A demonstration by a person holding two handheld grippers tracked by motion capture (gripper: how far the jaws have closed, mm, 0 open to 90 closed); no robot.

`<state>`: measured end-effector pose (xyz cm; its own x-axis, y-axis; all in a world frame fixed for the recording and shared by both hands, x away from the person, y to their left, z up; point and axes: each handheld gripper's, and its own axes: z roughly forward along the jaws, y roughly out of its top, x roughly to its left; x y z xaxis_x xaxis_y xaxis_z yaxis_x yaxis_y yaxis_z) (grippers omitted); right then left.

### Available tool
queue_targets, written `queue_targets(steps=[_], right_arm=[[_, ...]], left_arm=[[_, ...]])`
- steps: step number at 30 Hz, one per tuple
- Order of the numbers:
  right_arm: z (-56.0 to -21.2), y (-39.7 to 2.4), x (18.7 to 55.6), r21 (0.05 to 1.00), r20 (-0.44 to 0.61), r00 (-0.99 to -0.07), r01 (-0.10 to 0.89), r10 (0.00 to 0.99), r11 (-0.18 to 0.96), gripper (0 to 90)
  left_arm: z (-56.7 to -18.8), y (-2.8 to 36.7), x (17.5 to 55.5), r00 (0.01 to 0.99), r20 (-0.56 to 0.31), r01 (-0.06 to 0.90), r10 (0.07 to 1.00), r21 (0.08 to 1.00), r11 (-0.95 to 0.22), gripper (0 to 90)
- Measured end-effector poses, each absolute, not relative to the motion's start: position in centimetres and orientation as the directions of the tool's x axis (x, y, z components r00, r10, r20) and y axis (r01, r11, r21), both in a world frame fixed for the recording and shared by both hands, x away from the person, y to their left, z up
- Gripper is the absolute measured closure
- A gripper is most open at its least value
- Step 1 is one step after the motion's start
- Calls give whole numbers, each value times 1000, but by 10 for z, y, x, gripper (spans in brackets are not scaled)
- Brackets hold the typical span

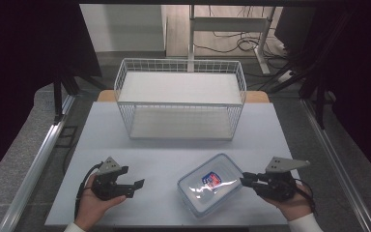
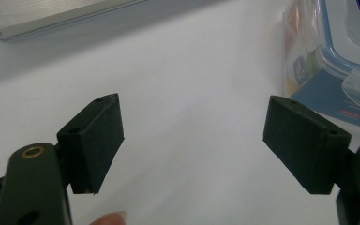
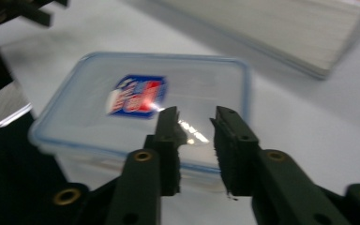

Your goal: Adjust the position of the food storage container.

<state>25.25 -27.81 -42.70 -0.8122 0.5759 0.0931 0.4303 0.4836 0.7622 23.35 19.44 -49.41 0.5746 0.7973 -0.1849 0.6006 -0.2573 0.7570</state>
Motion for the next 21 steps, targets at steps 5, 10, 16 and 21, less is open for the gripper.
queue_targets(steps=[5, 10, 16, 21], right_arm=[[-437, -260, 238, 708, 87, -879, 386, 469, 591, 885], [-455, -242, 226, 646, 115, -916, 363, 385, 671, 887], [-475, -211, 219, 571, 105, -943, 317, 316, 757, 887], [-484, -196, 218, 551, 98, -945, 313, 312, 774, 888]], left_arm=[[-494, 194, 233, 575, -186, 604, 797, 753, -259, 205], [-495, 193, 234, 578, -186, 603, 795, 753, -262, 205], [-495, 191, 233, 577, -186, 606, 795, 751, -263, 205], [-495, 191, 233, 579, -184, 604, 794, 752, -266, 205]])
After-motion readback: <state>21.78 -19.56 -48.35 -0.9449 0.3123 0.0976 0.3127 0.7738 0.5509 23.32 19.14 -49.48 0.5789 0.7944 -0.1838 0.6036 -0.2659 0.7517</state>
